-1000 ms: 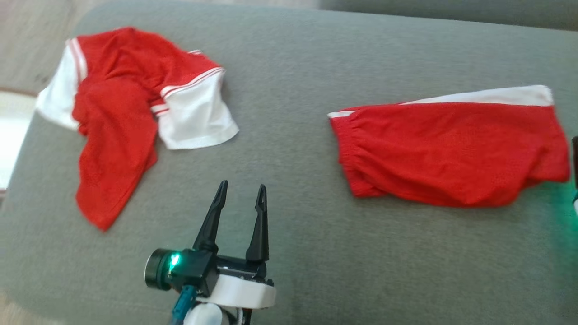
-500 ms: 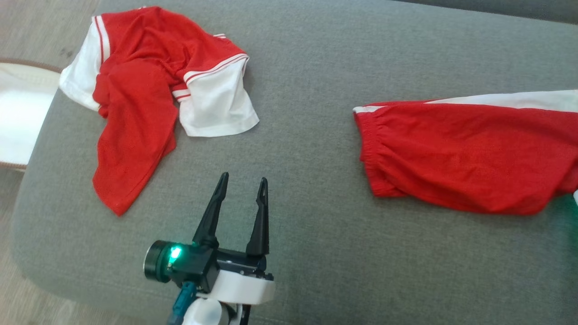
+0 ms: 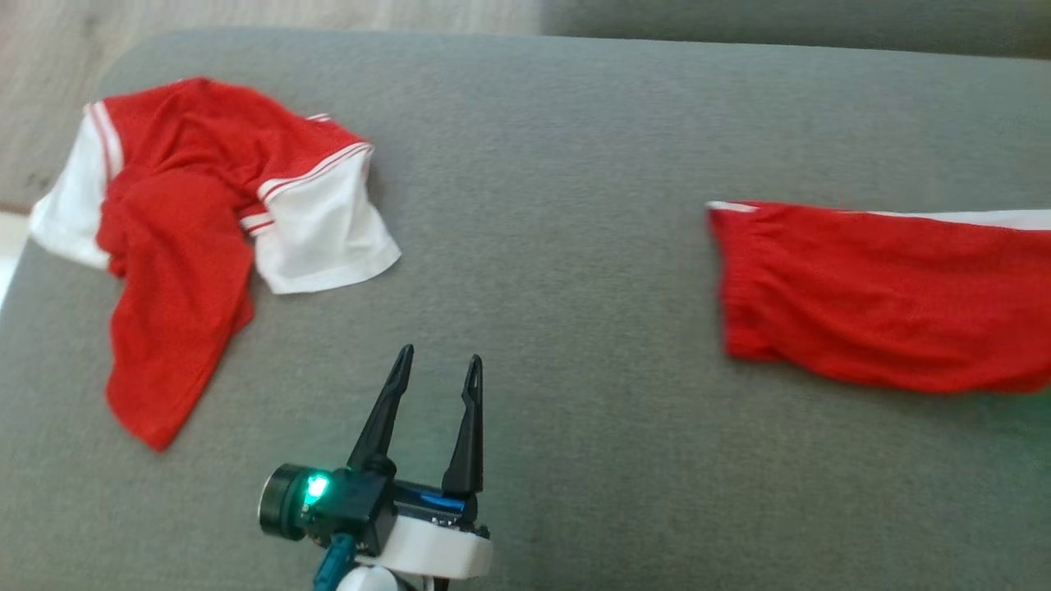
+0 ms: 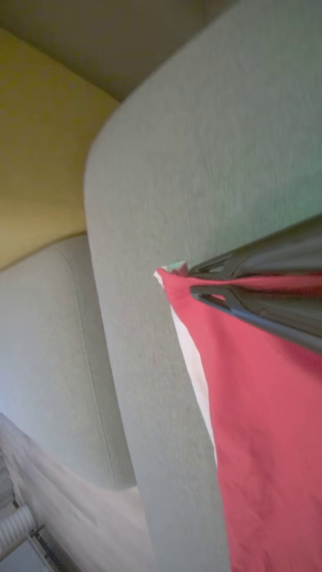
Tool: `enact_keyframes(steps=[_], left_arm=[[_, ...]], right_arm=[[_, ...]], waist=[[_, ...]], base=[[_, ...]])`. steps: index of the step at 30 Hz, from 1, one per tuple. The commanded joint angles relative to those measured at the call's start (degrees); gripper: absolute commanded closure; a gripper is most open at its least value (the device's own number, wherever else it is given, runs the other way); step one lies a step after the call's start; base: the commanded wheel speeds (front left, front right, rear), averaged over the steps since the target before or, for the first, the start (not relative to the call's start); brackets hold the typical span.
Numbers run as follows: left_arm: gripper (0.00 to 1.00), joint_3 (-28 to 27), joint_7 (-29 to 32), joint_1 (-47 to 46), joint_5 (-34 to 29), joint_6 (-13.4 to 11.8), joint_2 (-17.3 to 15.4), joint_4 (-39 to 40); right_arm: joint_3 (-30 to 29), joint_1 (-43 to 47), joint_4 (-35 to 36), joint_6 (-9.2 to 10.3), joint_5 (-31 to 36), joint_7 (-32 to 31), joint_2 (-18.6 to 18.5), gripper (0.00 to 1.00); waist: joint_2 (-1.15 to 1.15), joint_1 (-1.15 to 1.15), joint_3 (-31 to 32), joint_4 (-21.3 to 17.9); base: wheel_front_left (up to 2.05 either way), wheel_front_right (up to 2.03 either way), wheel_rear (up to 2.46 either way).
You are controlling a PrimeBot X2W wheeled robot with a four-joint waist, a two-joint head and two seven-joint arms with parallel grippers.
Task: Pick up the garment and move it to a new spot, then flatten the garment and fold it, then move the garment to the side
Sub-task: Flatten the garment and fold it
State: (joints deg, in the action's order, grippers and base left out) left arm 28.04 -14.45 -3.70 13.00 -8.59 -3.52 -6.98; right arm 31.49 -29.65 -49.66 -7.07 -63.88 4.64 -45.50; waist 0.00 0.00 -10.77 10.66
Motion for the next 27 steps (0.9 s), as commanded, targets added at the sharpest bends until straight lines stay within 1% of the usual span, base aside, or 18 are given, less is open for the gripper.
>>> enact_keyframes(steps=[1,3,5,9,12,15,20,27], left_arm=[[0.0,-1.8,-0.5,-0.4,-0.6,0.2,0.4,1.4],[0.0,-1.9,-0.5,-0.4,-0.8,0.3,0.4,1.3],[0.0,-2.1,-0.5,-0.4,-0.8,0.4,0.4,1.1],[0.0,-2.5,-0.5,-0.1,-1.0,0.5,0.5,0.4],[0.0,-2.7,-0.5,0.2,-1.0,0.8,0.5,-0.1],[0.0,-2.6,-0.5,0.4,-0.9,1.0,0.5,-0.6],[0.0,-2.5,-0.5,0.7,-0.7,1.2,0.5,-0.9],[0.0,-2.5,-0.5,0.8,-0.3,1.3,0.6,-1.1]], right_arm=[[0.7,0.5,1.4,-0.42,0.8,1.0,-3.9,1.0],[0.9,-0.2,2.3,-0.42,1.6,1.4,-5.4,1.0],[0.9,-1.2,3.5,-0.42,2.3,2.2,-6.1,1.0],[2.0,-3.5,7.5,-0.42,4.8,3.5,-5.2,1.0],[3.1,-5.0,11.1,-0.42,7.3,3.9,-3.4,1.0],[3.9,-6.4,14.2,-0.42,10.2,3.3,-0.8,1.0],[4.8,-6.9,19.7,-0.42,14.2,-0.5,4.4,1.0],[5.3,-4.1,26.8,-0.42,17.7,-5.9,10.5,1.0]], waist=[[0.0,0.0,0.7,-1.5],[0.0,0.0,0.8,-2.2],[0.0,0.0,1.1,-3.0],[0.0,0.0,2.1,-4.2],[0.0,0.0,3.0,-4.6],[0.0,0.0,4.1,-4.7],[0.0,0.0,5.0,-4.0],[0.0,0.0,4.6,-2.5]], base=[[0.0,0.0,0.0],[0.0,0.0,0.0],[0.0,0.0,0.0],[0.0,0.0,0.0],[0.0,0.0,0.0],[0.0,0.0,0.0],[0.0,0.0,0.0],[0.0,0.0,0.0]])
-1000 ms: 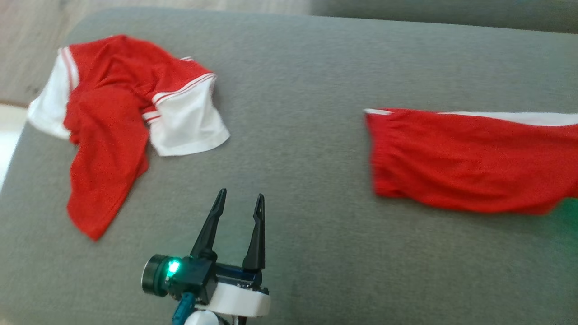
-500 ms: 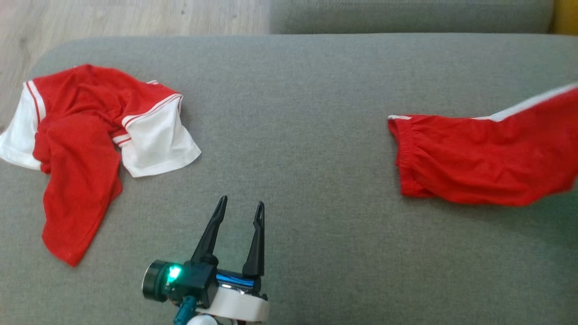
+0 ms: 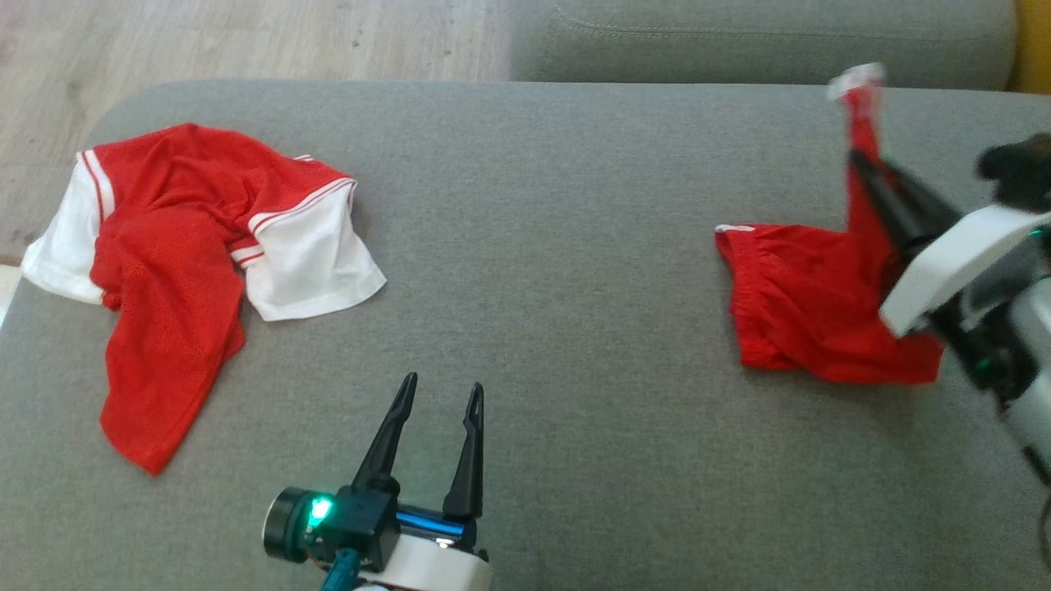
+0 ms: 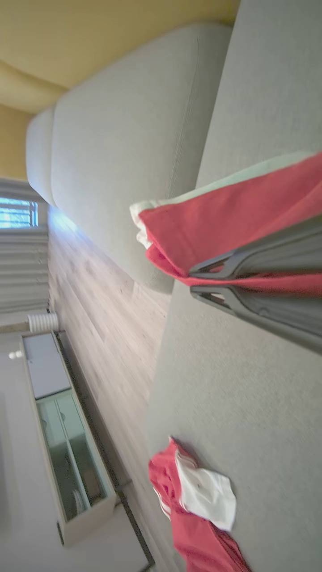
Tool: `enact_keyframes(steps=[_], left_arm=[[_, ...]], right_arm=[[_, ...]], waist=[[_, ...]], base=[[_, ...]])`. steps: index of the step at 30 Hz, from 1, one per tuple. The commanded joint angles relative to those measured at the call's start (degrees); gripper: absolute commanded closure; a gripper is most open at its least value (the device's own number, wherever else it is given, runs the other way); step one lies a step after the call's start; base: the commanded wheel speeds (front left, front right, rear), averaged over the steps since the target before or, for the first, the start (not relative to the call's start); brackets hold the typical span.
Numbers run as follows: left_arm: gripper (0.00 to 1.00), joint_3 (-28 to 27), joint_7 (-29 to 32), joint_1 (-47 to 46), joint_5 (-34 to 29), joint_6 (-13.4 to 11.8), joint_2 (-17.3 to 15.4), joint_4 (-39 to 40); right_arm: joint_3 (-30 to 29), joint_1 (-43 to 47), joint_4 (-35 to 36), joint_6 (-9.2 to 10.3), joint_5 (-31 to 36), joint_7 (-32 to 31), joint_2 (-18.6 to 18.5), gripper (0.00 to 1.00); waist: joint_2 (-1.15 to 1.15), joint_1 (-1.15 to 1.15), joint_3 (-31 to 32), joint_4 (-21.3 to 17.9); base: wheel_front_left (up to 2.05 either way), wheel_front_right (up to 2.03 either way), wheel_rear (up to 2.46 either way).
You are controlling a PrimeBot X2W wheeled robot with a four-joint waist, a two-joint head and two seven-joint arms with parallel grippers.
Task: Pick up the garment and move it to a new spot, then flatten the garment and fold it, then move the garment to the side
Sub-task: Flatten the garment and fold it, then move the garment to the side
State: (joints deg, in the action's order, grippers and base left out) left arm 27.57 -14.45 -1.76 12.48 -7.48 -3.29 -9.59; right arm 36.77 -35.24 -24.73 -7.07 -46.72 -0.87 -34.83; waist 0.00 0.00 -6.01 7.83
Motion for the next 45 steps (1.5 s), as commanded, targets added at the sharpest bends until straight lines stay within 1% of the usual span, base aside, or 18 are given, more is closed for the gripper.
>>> enact_keyframes(steps=[1,2,3,4,5,7,9,12,16,19,21,24,27,32,36,40,45], left_arm=[[0.0,-2.0,-0.5,-1.2,0.4,0.3,0.4,1.5],[0.0,-1.9,-0.5,-1.3,0.5,0.3,0.4,1.4],[0.0,-1.8,-0.5,-1.4,0.6,0.4,0.4,1.4],[0.0,-1.8,-0.5,-1.6,0.7,0.5,0.4,1.3],[0.0,-1.7,-0.5,-1.7,0.8,0.4,0.4,1.2],[0.0,-1.7,-0.5,-1.7,1.0,0.3,0.4,1.1],[0.0,-1.7,-0.5,-1.7,1.1,0.3,0.4,1.1],[0.0,-2.1,-0.5,-1.3,1.1,0.0,0.4,1.0],[0.0,-3.2,-0.5,-0.4,1.1,-0.6,0.4,1.1],[0.0,-4.2,-0.5,0.6,1.3,-0.9,0.4,1.5],[0.0,-4.9,-0.5,1.3,1.1,-1.2,0.4,2.0],[0.0,-5.7,-0.5,2.6,0.9,-1.4,0.3,2.4],[0.0,-6.5,-0.5,3.6,0.4,-1.8,0.1,2.9],[0.0,-8.5,-0.5,6.2,0.1,-3.4,0.2,4.3],[0.0,-9.2,-0.5,8.8,-0.4,-3.7,0.1,4.9],[0.0,-9.8,-0.5,11.1,-0.9,-3.6,0.0,5.4],[0.0,-10.5,-0.5,12.2,-1.3,-3.3,0.1,5.7]], right_arm=[[0.1,2.0,2.5,-0.42,0.8,-0.9,0.8,1.0],[0.2,2.5,3.1,-0.42,1.0,-1.4,1.9,1.0],[0.3,3.0,3.5,-0.42,1.1,-1.8,2.8,0.69],[0.2,3.5,3.8,-0.42,1.1,-2.0,3.7,0.13],[-0.2,4.0,4.1,-0.42,1.1,-1.9,4.5,0.0],[-1.0,5.0,5.0,-0.42,1.4,-1.7,5.5,0.0],[-1.7,5.6,5.5,-0.42,1.5,-1.4,5.6,0.0],[-4.8,7.2,7.5,-0.42,2.3,-0.1,4.9,0.0],[-10.7,9.9,10.2,-0.42,4.5,2.7,3.2,0.0],[-16.3,13.0,11.9,-0.42,7.5,6.2,2.9,0.0],[-20.0,15.9,12.7,-0.42,9.1,8.3,3.8,0.0],[-24.2,21.0,14.5,-0.42,11.6,11.0,5.0,0.0],[-26.6,26.6,16.1,-0.42,15.5,13.2,6.3,0.0],[-27.9,36.0,17.0,-0.42,19.0,15.1,10.7,0.0],[-28.4,41.9,17.0,-0.42,20.6,15.7,14.1,0.0],[-29.1,45.1,18.5,-0.42,22.6,15.8,17.0,0.0],[-29.0,46.5,19.9,-0.42,23.8,15.9,18.3,0.0]], waist=[[0.0,0.0,-0.3,0.6],[0.0,0.0,-0.5,0.9],[0.0,0.0,-0.6,1.2],[0.0,0.0,-0.7,1.4],[0.0,0.0,-0.7,1.7],[0.0,0.0,-0.6,2.0],[0.0,0.0,-0.5,2.1],[0.0,0.0,0.4,1.9],[0.0,0.0,2.4,0.6],[0.0,0.0,4.2,-0.7],[0.0,0.0,5.5,-1.5],[0.0,0.0,7.2,-2.5],[0.0,0.0,8.4,-3.1],[0.0,0.0,10.2,-3.9],[0.0,0.0,11.0,-4.2],[0.0,0.0,11.6,-4.6],[0.0,0.0,12.1,-4.9]], base=[[0.0,0.0,0.0],[0.0,0.0,0.0],[0.0,0.0,0.0],[0.0,0.0,0.0],[0.0,0.0,0.0],[0.0,0.0,0.0],[0.0,0.0,0.0],[0.0,0.0,0.0],[0.0,0.0,0.0],[0.0,0.0,0.0],[0.0,0.0,0.0],[0.0,0.0,0.0],[0.0,0.0,0.0],[0.0,0.0,0.0],[0.0,0.0,0.0],[0.0,0.0,0.0],[0.0,0.0,0.0]])
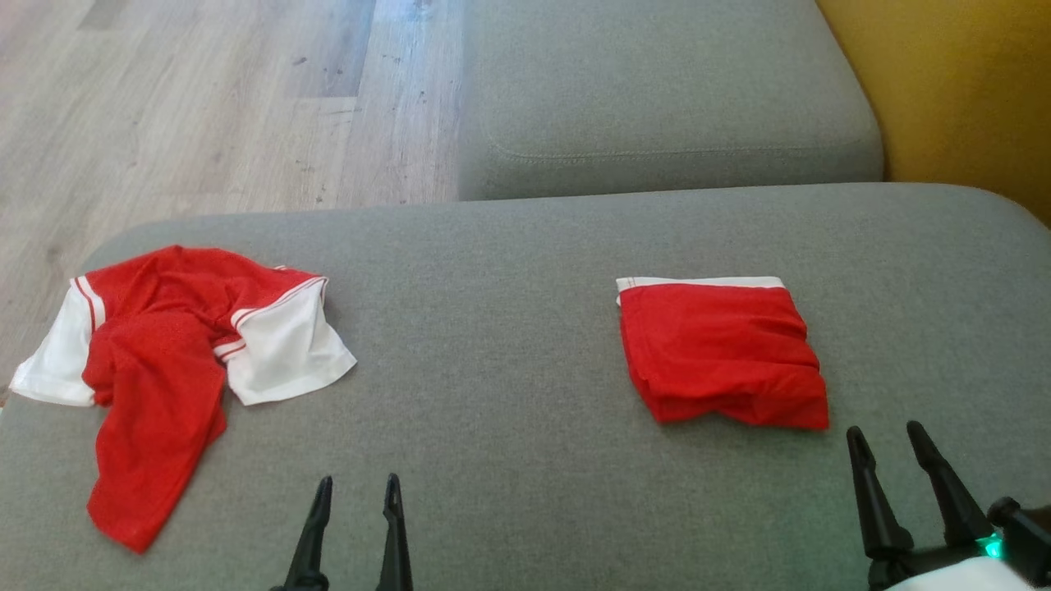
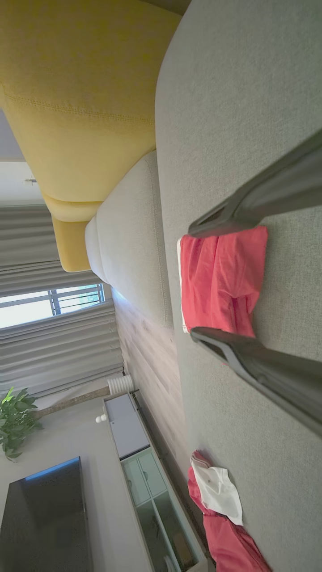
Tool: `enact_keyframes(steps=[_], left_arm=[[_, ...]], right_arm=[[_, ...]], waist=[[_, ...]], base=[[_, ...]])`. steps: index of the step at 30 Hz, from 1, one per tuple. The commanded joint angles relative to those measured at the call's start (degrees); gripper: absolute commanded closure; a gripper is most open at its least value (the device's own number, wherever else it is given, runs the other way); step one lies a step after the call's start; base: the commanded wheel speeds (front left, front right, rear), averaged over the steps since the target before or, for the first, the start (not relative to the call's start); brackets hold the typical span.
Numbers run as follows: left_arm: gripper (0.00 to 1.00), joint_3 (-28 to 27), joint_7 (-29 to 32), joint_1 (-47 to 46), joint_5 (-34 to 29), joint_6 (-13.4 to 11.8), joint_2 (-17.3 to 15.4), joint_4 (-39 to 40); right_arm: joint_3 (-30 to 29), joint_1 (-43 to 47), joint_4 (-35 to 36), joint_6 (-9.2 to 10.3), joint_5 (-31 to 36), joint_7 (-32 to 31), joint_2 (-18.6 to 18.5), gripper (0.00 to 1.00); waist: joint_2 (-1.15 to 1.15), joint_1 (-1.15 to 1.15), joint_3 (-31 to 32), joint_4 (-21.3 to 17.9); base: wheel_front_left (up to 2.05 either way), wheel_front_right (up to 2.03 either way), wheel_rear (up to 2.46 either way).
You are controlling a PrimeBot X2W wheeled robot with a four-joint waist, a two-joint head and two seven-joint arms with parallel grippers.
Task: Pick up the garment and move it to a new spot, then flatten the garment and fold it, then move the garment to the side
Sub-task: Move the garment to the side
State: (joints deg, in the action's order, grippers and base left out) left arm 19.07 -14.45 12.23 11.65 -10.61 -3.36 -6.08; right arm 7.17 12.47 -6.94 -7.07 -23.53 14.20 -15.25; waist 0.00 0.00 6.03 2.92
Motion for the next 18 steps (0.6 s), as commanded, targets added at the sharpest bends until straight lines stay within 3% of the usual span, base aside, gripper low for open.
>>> enact_keyframes(steps=[1,18], left_arm=[[0.0,-2.1,-0.5,-1.8,-0.6,-0.1,0.1,2.2],[0.0,-2.1,-0.5,-1.7,-1.2,1.0,0.3,1.5]], right_arm=[[0.7,-1.2,2.3,-0.42,0.7,0.8,-1.2,0.0],[1.0,-0.2,2.6,-0.42,0.9,0.8,-1.7,0.0]], waist=[[0.0,0.0,0.2,0.0],[0.0,0.0,0.7,0.4]], base=[[0.0,0.0,0.0],[0.0,0.0,0.0]])
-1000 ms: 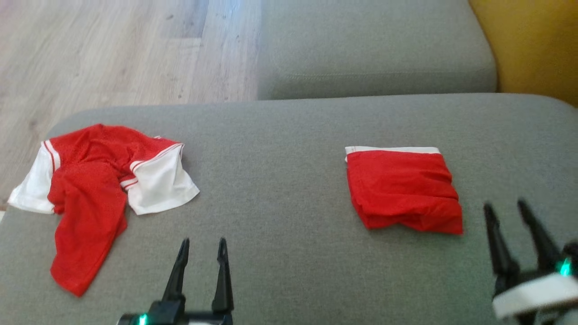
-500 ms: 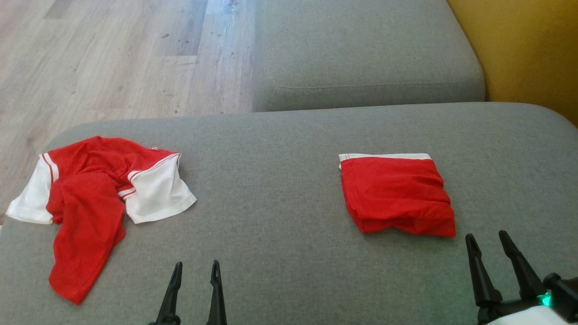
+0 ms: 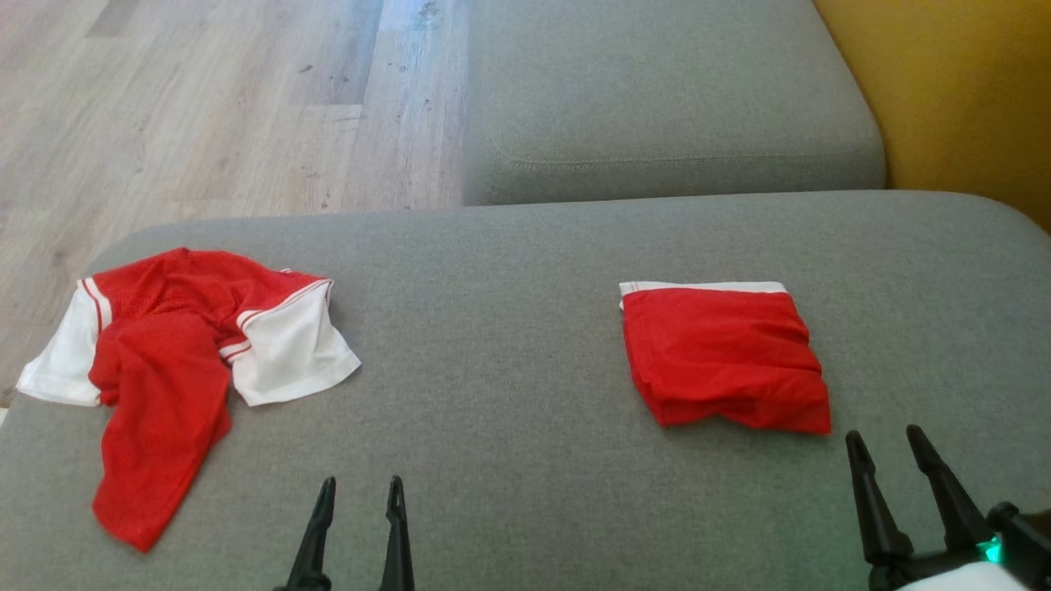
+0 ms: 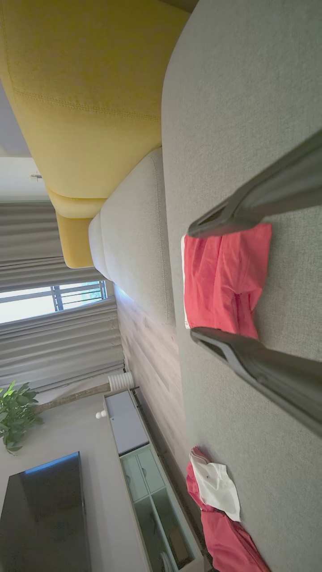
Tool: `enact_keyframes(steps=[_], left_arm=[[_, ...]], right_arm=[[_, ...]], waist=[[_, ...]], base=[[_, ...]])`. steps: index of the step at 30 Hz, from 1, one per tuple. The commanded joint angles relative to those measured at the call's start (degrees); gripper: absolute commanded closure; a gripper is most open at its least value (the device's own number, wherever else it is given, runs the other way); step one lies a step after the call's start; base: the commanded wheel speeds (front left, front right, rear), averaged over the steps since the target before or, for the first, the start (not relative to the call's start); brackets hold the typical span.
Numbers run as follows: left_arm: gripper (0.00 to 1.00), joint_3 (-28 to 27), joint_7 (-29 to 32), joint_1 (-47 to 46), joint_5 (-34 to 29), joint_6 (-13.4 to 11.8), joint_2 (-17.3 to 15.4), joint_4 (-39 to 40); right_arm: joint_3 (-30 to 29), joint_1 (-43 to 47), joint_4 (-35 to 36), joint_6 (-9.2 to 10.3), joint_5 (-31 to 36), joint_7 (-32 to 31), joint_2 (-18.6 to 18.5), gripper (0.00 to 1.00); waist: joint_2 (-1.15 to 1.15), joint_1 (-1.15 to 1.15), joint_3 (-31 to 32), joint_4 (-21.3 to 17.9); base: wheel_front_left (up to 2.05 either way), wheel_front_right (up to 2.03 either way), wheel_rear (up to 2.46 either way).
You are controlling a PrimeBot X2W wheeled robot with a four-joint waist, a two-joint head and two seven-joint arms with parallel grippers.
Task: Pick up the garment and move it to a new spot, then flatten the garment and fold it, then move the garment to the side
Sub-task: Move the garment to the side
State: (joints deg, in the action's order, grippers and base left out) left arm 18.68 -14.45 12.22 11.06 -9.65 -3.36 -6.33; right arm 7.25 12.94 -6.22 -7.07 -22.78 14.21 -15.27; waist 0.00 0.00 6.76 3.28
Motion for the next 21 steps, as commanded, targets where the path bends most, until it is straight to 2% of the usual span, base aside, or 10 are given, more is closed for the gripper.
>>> enact_keyframes(steps=[1,8,13,15,21], left_arm=[[0.0,-1.7,-0.5,-1.8,-0.6,0.1,0.3,1.7],[0.0,-1.5,-0.5,-2.0,-0.9,0.3,0.3,1.5],[0.0,-1.1,-0.5,-2.8,-1.1,0.4,0.4,1.6],[0.0,-0.9,-0.5,-3.3,-1.2,0.5,0.4,1.7],[0.0,-0.3,-0.5,-5.8,-1.4,0.7,0.4,1.8]], right_arm=[[0.9,-0.6,1.9,-0.42,0.2,0.8,-1.7,0.0],[0.9,-0.8,1.6,-0.42,-0.2,0.8,-1.9,0.0],[1.9,-3.0,-0.6,-0.42,-1.9,0.5,-3.5,0.0],[2.6,-5.0,-1.9,-0.42,-3.7,-1.3,-4.6,0.0],[3.8,-13.3,-4.0,-0.42,-12.7,-11.9,-9.7,0.0]], waist=[[0.0,0.0,-0.1,0.0],[0.0,0.0,-1.1,0.2],[0.0,0.0,-3.6,0.4],[0.0,0.0,-5.1,0.4],[0.0,0.0,-10.4,1.0]], base=[[0.0,0.0,0.0],[0.0,0.0,0.0],[0.0,0.0,0.0],[0.0,0.0,0.0],[0.0,0.0,0.0]])
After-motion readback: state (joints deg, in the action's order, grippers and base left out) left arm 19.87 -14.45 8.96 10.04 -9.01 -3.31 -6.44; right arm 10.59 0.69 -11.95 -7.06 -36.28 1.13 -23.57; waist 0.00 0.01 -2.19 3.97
